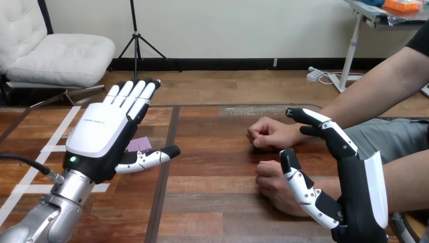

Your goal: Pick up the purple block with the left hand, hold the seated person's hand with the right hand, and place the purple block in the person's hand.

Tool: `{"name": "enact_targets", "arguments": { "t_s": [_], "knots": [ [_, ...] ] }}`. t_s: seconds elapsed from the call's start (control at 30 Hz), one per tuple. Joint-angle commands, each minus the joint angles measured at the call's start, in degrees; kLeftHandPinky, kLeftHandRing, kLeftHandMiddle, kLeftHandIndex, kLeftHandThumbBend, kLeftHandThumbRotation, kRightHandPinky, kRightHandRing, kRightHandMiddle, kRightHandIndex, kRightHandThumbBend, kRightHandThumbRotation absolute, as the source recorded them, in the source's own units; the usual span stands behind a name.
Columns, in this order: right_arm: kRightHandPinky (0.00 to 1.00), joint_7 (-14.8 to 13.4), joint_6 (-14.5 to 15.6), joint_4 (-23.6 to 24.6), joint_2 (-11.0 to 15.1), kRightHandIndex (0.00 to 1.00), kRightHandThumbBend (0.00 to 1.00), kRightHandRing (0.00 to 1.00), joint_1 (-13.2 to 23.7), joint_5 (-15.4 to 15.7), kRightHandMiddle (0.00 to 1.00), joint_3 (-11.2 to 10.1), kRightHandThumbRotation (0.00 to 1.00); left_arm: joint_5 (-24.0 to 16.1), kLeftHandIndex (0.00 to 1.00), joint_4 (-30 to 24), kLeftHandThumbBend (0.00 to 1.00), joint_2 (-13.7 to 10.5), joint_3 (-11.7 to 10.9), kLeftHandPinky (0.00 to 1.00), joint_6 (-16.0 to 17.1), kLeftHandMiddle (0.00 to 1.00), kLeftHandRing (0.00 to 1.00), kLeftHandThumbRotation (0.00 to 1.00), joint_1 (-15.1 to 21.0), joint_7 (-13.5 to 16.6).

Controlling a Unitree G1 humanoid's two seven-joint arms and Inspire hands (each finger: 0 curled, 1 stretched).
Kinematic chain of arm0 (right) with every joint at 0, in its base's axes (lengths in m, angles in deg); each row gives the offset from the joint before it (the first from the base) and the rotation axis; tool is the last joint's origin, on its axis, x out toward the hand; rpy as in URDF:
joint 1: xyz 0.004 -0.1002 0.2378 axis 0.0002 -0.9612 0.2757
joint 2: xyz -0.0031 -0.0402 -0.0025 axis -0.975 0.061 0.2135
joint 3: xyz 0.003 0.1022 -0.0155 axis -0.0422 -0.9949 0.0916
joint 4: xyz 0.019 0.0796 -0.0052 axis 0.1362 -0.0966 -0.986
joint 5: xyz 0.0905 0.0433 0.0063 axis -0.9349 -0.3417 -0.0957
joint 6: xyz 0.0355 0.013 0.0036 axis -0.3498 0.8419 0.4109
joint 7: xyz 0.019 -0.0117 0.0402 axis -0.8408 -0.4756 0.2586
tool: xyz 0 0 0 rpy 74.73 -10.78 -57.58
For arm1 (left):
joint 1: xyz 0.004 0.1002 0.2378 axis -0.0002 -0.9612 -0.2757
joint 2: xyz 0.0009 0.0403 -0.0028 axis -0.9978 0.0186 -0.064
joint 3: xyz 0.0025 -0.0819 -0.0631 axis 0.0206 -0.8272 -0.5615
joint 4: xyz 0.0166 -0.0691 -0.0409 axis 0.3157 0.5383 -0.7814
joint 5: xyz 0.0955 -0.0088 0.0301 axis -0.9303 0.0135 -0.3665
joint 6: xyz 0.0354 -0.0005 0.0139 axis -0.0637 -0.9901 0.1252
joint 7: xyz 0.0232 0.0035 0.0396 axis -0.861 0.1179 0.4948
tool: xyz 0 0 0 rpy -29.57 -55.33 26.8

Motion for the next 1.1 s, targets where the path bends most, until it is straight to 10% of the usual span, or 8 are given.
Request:
{"name": "enact_targets", "arguments": {
  "t_s": [0.0, 1.07],
  "knots": [
    [0.72, -0.4, -0.5, 0.6, 0.1, 0.74, 0.35, 0.78, 3.1, 0.2, 0.77, -0.4, 0.44, 0.8, 1.00, 1.5, 0.75, -1.1, 1.3, 0.99, 0.1, 1.00, 0.99, 1.00, 5.2, 1.3],
    [0.71, -0.4, 0.0, 0.8, 0.2, 0.74, 0.35, 0.77, 2.6, 0.0, 0.77, -0.7, 0.44, 1.8, 1.00, 8.0, 0.74, 0.1, 5.5, 1.00, -0.1, 1.00, 1.00, 1.00, 8.1, 0.8]
  ]
}}
